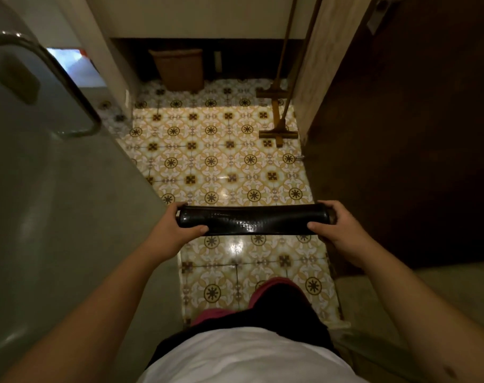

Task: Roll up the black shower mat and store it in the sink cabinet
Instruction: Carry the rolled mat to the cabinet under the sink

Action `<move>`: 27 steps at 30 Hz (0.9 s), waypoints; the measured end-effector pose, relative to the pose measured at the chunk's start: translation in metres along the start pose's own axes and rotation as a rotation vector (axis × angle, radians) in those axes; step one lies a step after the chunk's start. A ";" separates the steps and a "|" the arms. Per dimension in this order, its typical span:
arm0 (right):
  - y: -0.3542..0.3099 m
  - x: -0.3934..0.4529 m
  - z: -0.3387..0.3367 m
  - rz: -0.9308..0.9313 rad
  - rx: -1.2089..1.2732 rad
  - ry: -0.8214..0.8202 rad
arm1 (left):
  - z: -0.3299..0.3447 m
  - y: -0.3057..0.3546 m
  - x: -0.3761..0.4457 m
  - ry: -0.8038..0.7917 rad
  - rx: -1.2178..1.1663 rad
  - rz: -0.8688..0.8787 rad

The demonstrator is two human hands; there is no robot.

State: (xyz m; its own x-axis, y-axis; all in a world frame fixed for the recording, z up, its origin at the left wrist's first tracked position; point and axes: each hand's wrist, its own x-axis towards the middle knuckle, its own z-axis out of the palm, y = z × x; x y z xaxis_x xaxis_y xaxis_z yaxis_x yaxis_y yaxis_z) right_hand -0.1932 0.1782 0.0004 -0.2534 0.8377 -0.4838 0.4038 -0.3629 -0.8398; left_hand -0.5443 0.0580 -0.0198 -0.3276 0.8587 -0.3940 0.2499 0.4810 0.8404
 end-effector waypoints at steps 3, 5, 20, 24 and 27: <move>-0.013 0.036 -0.005 -0.008 -0.020 -0.035 | -0.002 0.007 0.030 0.014 0.013 -0.003; -0.020 0.066 -0.008 -0.012 -0.032 -0.048 | 0.001 0.012 0.055 0.039 0.030 0.003; -0.116 0.271 -0.040 -0.050 -0.111 -0.140 | 0.006 0.078 0.225 0.174 0.017 -0.003; -0.137 0.315 -0.028 -0.067 -0.121 -0.159 | -0.011 0.083 0.260 0.213 0.045 -0.009; -0.153 0.351 -0.014 -0.082 -0.147 -0.160 | -0.027 0.088 0.290 0.215 0.014 -0.023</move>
State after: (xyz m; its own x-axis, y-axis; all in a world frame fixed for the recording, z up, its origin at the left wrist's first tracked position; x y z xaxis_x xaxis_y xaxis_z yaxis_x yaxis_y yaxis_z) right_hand -0.3316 0.5332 -0.0377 -0.4219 0.7827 -0.4576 0.4966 -0.2228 -0.8389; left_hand -0.6416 0.3450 -0.0501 -0.5198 0.7907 -0.3235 0.2520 0.5037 0.8263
